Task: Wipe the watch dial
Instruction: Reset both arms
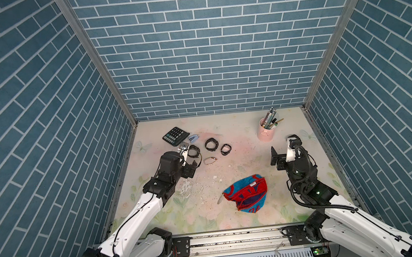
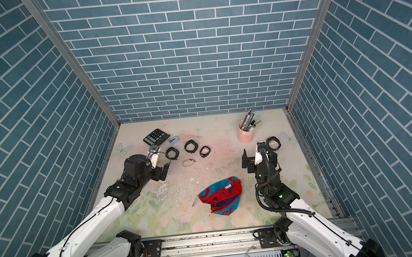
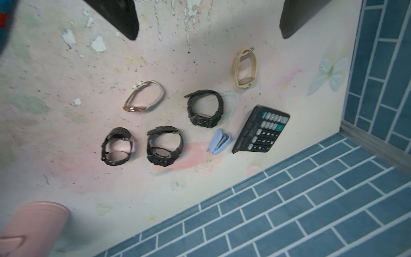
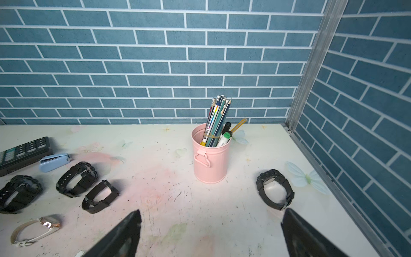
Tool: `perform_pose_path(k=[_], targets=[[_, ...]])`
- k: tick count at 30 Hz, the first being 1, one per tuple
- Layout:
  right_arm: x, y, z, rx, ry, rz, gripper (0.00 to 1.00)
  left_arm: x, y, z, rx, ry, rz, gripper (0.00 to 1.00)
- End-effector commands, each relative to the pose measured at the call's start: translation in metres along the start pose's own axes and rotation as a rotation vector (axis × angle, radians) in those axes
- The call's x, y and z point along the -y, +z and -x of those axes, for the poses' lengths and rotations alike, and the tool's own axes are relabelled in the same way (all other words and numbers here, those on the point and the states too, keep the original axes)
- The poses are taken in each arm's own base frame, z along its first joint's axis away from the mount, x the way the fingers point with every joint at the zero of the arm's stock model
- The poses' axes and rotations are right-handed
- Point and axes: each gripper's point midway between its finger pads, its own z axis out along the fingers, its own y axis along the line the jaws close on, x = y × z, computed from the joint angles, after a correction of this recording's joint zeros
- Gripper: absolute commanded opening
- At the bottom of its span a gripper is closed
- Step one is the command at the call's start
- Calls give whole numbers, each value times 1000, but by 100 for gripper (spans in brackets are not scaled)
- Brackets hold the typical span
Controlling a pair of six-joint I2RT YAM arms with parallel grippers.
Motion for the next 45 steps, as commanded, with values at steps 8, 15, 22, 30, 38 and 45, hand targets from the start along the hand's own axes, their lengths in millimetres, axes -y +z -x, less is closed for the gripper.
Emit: perform_pose_path(k=[8, 15, 22, 30, 38, 45], targets=[[86, 14, 6, 33, 19, -243, 99, -50, -7, -24, 120, -143, 218, 100], [146, 36, -46, -7, 63, -408, 98, -59, 6, -37, 219, -81, 301, 100], [131, 61, -99, -125, -29, -305, 98, -59, 26, -47, 243, -92, 304, 100], [121, 77, -96, -102, -52, -233, 99, -59, 51, -44, 260, -99, 288, 100], [117, 89, -102, -75, 7, -174, 99, -71, 73, -63, 276, -174, 235, 100], [117, 107, -121, -122, -11, -180, 98, -76, 85, -63, 220, -189, 227, 100]])
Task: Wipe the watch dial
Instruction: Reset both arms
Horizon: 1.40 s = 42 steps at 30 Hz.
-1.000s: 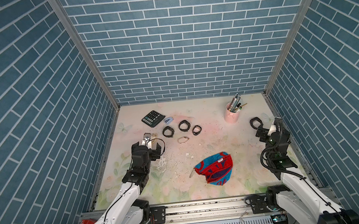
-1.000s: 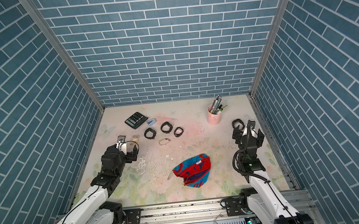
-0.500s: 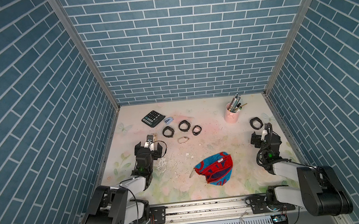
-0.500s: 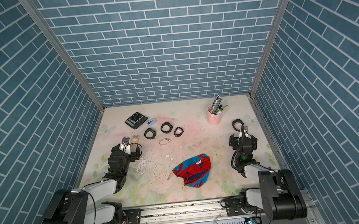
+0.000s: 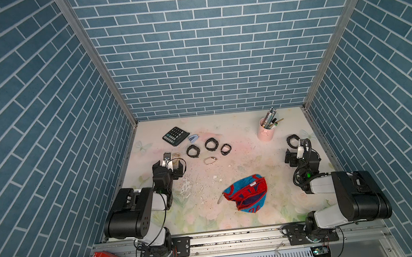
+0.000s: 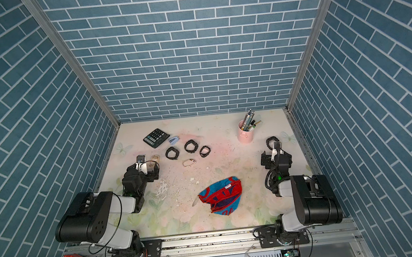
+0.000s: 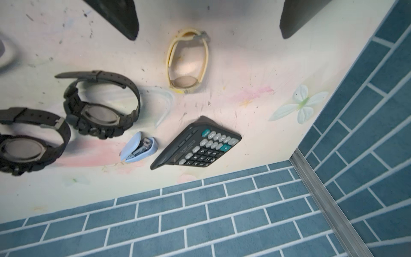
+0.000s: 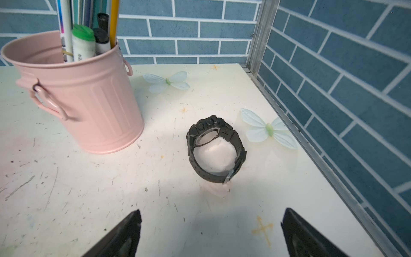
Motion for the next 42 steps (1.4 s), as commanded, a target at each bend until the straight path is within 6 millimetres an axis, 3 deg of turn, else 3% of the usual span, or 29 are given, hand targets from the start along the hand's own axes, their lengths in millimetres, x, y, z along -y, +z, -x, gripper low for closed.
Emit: perform_pose_path(k=[1, 5, 42], targets=[[-2, 10, 17, 51, 0, -17, 98, 0, 10, 10, -5, -22, -22, 100], [0, 16, 15, 10, 3, -30, 99, -1, 17, 8, -46, -37, -46, 100], [-2, 20, 14, -18, 15, -2, 99, -4, 17, 8, -51, -44, -29, 100]])
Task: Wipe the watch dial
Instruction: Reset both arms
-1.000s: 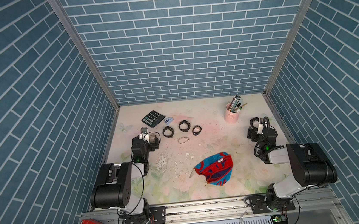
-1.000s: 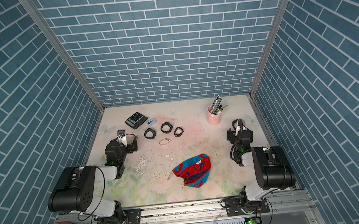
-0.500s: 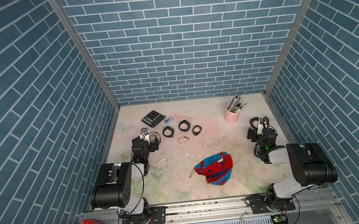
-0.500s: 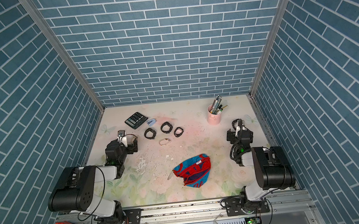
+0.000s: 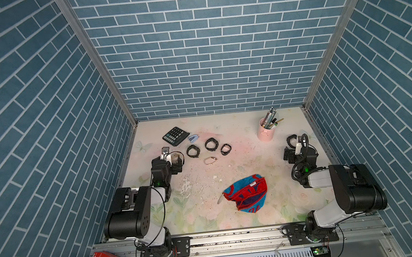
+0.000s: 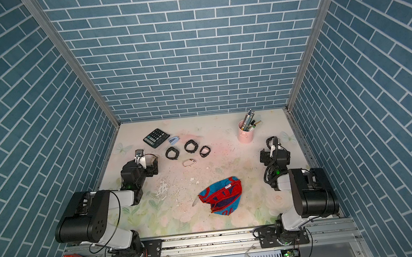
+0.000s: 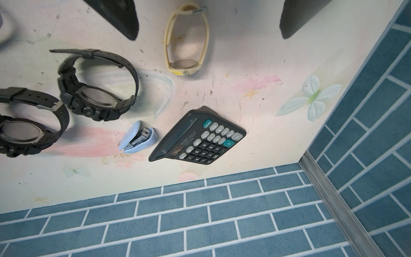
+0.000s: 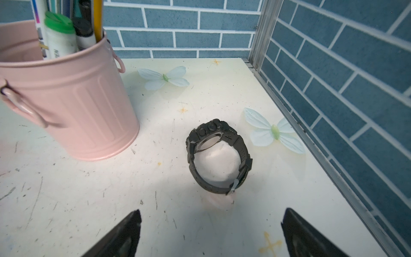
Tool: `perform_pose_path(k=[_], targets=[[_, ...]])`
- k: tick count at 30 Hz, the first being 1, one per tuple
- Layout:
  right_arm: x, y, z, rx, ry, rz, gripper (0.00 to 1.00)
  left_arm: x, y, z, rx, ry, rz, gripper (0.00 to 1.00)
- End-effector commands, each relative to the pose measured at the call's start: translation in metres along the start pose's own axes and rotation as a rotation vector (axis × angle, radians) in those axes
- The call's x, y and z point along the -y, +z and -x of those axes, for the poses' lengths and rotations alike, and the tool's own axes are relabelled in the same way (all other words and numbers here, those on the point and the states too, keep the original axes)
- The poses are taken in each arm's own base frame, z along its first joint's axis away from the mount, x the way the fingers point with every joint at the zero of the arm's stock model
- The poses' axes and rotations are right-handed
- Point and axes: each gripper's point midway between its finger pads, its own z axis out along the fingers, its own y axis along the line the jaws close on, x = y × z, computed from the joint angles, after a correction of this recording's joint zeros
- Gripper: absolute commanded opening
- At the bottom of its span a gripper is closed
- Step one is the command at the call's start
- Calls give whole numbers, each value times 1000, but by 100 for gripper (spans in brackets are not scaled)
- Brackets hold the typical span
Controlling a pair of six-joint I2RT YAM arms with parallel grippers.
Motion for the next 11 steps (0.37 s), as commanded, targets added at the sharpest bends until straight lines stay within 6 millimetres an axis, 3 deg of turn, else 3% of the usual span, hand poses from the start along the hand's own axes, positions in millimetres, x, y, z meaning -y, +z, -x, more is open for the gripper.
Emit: perform_pose_path(k=[1, 11], targets=[[-1, 4, 10, 19, 21, 9, 99, -2, 0, 3, 6, -11, 1, 100], [-1, 5, 10, 10, 30, 29, 99, -2, 1, 3, 3, -14, 3, 100]])
